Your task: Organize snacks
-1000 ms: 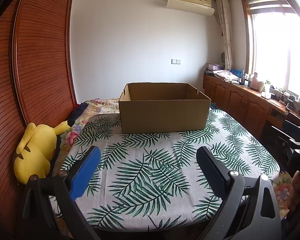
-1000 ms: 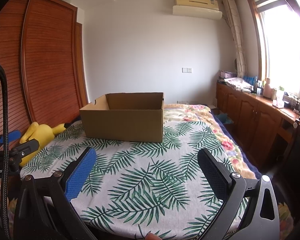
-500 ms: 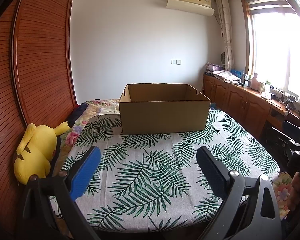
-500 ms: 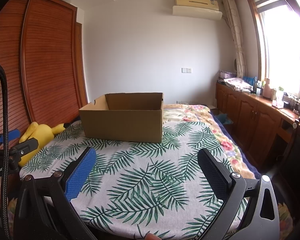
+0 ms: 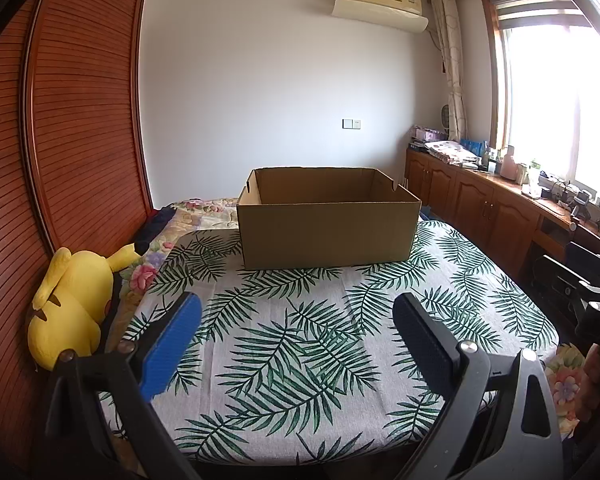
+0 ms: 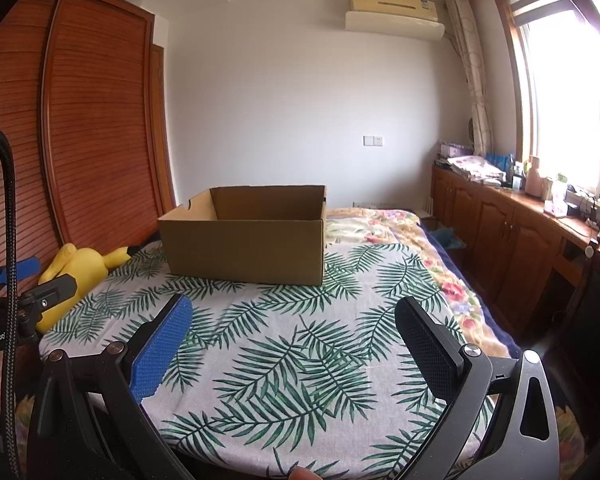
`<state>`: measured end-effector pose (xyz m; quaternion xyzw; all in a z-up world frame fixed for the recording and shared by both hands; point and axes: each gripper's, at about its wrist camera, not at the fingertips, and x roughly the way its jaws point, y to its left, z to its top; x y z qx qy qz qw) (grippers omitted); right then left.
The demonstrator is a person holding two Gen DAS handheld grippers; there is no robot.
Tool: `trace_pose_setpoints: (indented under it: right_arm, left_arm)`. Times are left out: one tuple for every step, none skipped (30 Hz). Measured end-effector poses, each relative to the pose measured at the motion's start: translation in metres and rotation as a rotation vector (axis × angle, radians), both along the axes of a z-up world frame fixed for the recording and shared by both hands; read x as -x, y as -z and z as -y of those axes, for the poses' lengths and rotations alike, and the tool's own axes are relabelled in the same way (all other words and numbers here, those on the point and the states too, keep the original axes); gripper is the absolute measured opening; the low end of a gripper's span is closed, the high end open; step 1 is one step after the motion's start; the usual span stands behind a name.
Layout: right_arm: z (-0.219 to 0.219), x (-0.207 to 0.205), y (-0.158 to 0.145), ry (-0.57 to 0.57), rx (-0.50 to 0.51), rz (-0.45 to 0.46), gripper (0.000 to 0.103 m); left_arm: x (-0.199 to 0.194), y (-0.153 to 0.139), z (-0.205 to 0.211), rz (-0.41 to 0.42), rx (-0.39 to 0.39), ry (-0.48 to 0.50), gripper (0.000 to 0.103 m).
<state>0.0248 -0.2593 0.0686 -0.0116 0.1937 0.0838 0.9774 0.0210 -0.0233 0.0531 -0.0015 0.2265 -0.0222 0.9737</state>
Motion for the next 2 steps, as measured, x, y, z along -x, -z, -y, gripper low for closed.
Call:
trace_pose_setpoints:
  right_arm:
    - [0.0, 0.0, 0.0001, 0.0, 0.0, 0.0, 0.103]
    - [0.0, 0.0, 0.0001, 0.0, 0.0, 0.0, 0.103]
  left_arm:
    - [0.0001, -0.0001, -0.0001, 0.001, 0.001, 0.001, 0.097]
    - [0.0001, 0.0, -0.0001, 0.001, 0.002, 0.001, 0.097]
